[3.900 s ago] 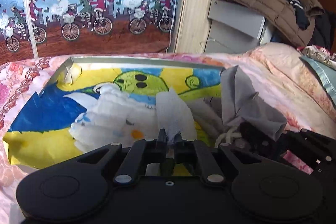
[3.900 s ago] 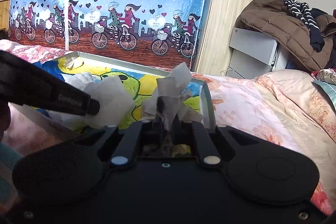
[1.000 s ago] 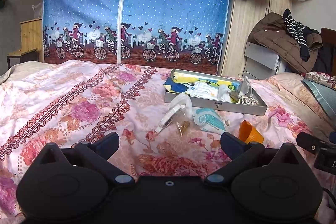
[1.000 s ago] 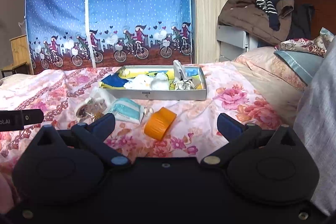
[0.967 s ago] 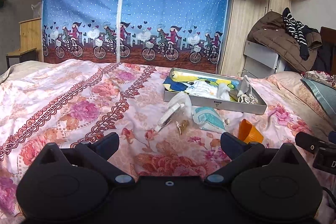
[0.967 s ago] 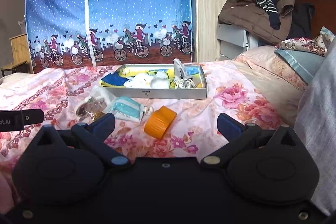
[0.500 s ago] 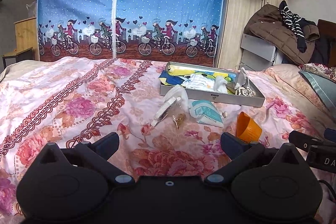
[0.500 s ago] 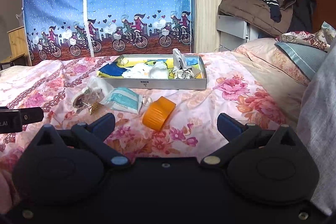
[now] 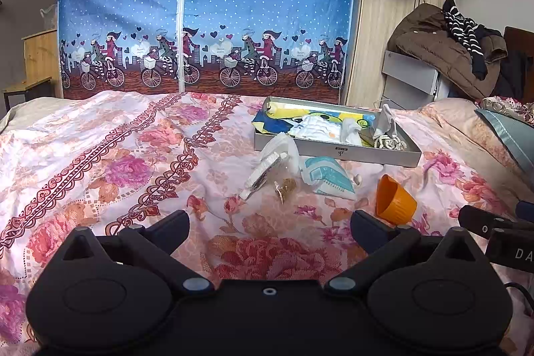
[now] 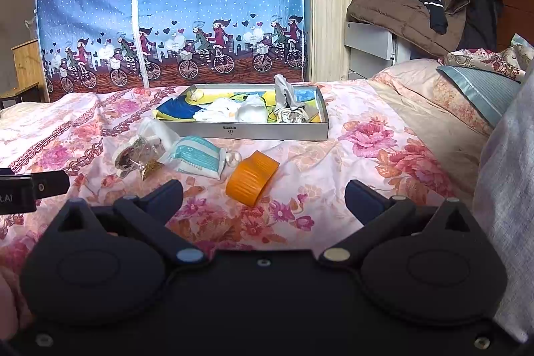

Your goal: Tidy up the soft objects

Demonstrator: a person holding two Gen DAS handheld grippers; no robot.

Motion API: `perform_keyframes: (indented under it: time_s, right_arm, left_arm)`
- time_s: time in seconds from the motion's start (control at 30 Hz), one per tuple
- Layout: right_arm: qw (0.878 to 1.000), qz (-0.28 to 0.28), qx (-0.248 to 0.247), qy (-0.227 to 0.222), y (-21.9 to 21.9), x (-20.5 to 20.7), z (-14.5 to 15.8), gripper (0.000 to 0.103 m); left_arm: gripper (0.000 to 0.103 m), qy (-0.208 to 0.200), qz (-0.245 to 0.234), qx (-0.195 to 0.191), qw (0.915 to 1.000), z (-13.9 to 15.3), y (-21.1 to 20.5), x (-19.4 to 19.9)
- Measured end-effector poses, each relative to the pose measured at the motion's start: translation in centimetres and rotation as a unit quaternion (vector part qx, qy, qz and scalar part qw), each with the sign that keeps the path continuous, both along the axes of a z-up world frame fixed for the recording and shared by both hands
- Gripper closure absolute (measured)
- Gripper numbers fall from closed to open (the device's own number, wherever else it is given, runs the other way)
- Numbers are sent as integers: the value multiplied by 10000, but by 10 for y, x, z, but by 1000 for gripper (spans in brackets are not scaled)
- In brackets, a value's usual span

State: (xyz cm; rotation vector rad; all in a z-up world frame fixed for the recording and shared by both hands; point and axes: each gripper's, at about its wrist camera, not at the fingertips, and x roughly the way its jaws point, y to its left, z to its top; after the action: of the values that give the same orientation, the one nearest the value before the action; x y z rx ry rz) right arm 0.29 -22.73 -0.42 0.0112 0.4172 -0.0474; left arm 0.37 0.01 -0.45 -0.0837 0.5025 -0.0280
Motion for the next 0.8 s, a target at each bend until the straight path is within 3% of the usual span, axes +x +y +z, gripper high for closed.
perform_keyframes:
  time_s: [0.8]
  right_arm:
    - [9999,8,-8,113,-1,-2,-2,0]
  left_arm:
    - [1,37,-7,6,10000,-2,1,0]
